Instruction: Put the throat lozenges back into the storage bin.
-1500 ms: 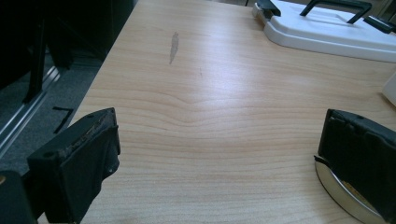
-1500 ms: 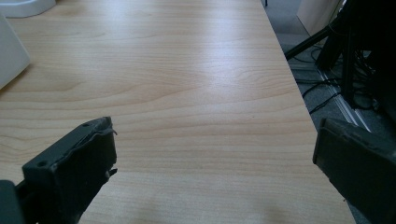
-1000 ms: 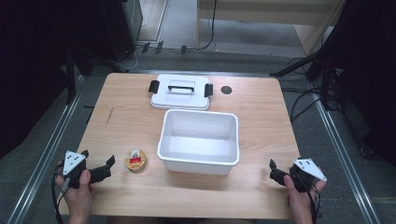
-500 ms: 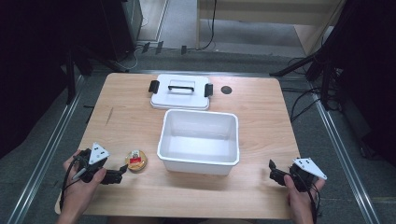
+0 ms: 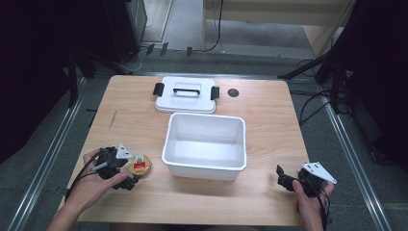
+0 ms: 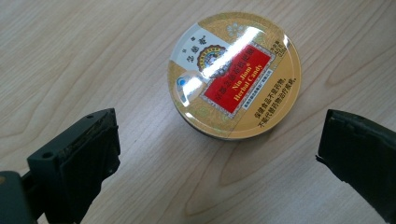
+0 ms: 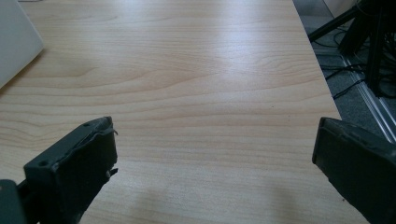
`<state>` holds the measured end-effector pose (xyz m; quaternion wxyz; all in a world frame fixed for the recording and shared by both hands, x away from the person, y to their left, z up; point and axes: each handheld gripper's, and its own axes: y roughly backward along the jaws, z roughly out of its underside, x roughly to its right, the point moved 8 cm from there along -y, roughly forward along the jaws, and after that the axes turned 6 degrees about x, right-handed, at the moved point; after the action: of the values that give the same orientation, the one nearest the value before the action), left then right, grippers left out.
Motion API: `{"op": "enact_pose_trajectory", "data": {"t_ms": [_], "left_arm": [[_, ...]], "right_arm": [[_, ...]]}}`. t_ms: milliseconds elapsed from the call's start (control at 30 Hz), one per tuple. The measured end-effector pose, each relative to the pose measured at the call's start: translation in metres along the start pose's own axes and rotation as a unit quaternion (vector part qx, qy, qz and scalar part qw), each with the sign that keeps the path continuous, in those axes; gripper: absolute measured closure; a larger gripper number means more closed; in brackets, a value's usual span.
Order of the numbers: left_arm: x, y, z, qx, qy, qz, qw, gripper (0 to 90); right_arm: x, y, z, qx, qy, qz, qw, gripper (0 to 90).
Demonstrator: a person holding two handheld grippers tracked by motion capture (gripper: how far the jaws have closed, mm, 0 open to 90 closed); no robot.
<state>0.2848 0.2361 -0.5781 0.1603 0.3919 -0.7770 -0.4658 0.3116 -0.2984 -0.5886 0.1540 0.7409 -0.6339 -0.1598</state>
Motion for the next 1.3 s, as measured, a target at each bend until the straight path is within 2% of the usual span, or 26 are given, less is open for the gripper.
{"op": "enact_pose_trajectory", "data": {"t_ms": [133, 200, 267, 433, 567, 700, 800, 867, 900, 1000, 1100, 1300], "left_arm": [[0.005, -0.005, -0.005, -0.033, -0.006, 0.021, 0.9992, 0.0], [0.008, -0.008, -0.007, -0.054, -0.018, 0.032, 0.9979, 0.0], [0.009, -0.011, -0.009, -0.071, -0.025, 0.034, 0.9966, 0.0], [0.009, -0.019, -0.018, -0.09, -0.019, 0.042, 0.9948, 0.2], [0.009, -0.024, -0.022, -0.108, -0.023, 0.048, 0.9927, 1.1], [0.009, -0.029, -0.024, -0.122, -0.018, 0.047, 0.9912, 6.8], [0.005, -0.031, -0.025, -0.124, -0.001, 0.041, 0.9915, 14.6], [0.004, -0.031, -0.026, -0.124, 0.006, 0.048, 0.9911, 16.6], [0.004, -0.031, -0.026, -0.126, 0.007, 0.049, 0.9908, 20.3], [0.004, -0.03, -0.026, -0.135, 0.001, 0.054, 0.9894, 20.8], [0.001, -0.027, -0.027, -0.139, -0.002, 0.045, 0.9893, 21.1], [-0.008, -0.013, -0.035, -0.126, -0.002, 0.036, 0.9913, 21.2]], "right_arm": [[0.0, 0.0, 0.0, -0.002, -0.001, -0.002, 1.0, 0.0], [0.0, -0.001, 0.0, -0.002, -0.002, -0.003, 1.0, 0.0], [0.0, -0.001, 0.0, -0.002, -0.002, -0.004, 1.0, 0.0], [0.0, -0.001, 0.0, -0.003, -0.001, -0.005, 1.0, 0.0], [-0.001, -0.001, 0.0, -0.003, 0.0, -0.007, 1.0, 0.0], [-0.001, -0.001, 0.0, -0.004, 0.0, -0.009, 1.0, 0.0], [-0.001, -0.001, 0.001, -0.005, 0.0, -0.01, 0.9999, 0.0], [-0.001, -0.001, 0.001, -0.007, 0.001, -0.01, 0.9999, 0.0], [-0.002, -0.001, 0.001, -0.007, 0.001, -0.01, 0.9999, 0.0], [-0.002, -0.001, 0.001, -0.008, 0.002, -0.011, 0.9999, 0.0], [-0.002, -0.001, 0.001, -0.008, 0.002, -0.011, 0.9999, 0.0], [-0.002, -0.002, 0.001, -0.009, 0.003, -0.011, 0.9999, 0.0]]}}
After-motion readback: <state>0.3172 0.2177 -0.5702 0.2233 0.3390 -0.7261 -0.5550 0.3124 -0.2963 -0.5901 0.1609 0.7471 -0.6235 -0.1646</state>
